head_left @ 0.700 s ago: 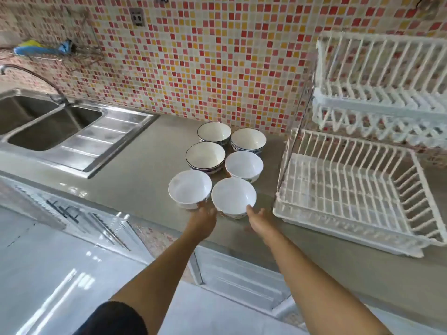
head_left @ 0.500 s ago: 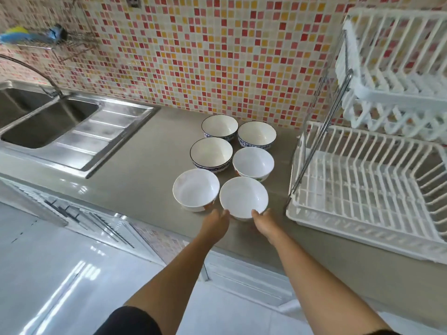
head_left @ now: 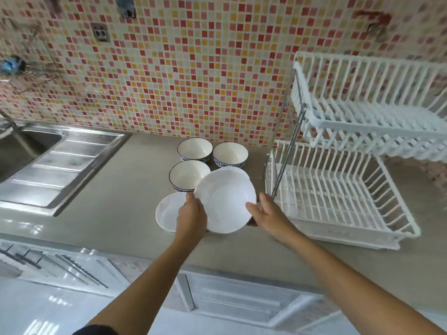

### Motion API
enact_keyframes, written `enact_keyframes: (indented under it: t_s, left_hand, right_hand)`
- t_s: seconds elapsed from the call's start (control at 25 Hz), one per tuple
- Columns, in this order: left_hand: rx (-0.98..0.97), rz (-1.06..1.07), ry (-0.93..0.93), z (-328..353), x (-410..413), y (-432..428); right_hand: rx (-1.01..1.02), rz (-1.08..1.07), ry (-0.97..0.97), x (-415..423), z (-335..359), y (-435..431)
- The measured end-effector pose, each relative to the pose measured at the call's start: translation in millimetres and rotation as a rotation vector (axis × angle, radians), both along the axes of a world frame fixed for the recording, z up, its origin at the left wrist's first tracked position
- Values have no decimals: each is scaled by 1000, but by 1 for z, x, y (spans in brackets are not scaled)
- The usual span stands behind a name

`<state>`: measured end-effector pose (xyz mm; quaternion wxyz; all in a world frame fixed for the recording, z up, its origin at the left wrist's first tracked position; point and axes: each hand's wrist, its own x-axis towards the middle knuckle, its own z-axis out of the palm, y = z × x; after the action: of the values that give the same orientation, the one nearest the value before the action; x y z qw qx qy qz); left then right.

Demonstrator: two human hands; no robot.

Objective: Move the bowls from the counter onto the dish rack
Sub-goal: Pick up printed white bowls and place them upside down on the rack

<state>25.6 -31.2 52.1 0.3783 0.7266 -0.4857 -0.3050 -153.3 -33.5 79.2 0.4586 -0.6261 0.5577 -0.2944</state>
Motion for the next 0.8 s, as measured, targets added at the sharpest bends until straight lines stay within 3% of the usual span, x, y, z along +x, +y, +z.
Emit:
enact_keyframes:
  t_s: [0.2, 0.32, 0.4, 0.56, 0.72, 0.8]
  left_hand:
    - [-333, -20, 177, 102, -21, -9]
    - [-405, -168, 335, 144, -36, -25]
    - [-455, -271, 326, 174, -43, -37]
    - [-757, -382, 264, 237, -57, -47]
    - [-769, -602, -201, 275, -93, -64]
    - [-686, -757, -295, 277, -117, -78]
  right_hand:
    - [-260, 15, -292, 6, 97, 25]
    - [-507, -52, -302, -8, 146, 32]
    - [-648, -101, -154, -29, 178, 31]
    - [-892, -173, 440, -83, 228, 23]
    - [-905, -129, 758, -121, 246, 1]
    - [-903, -102, 858, -140, 248, -15]
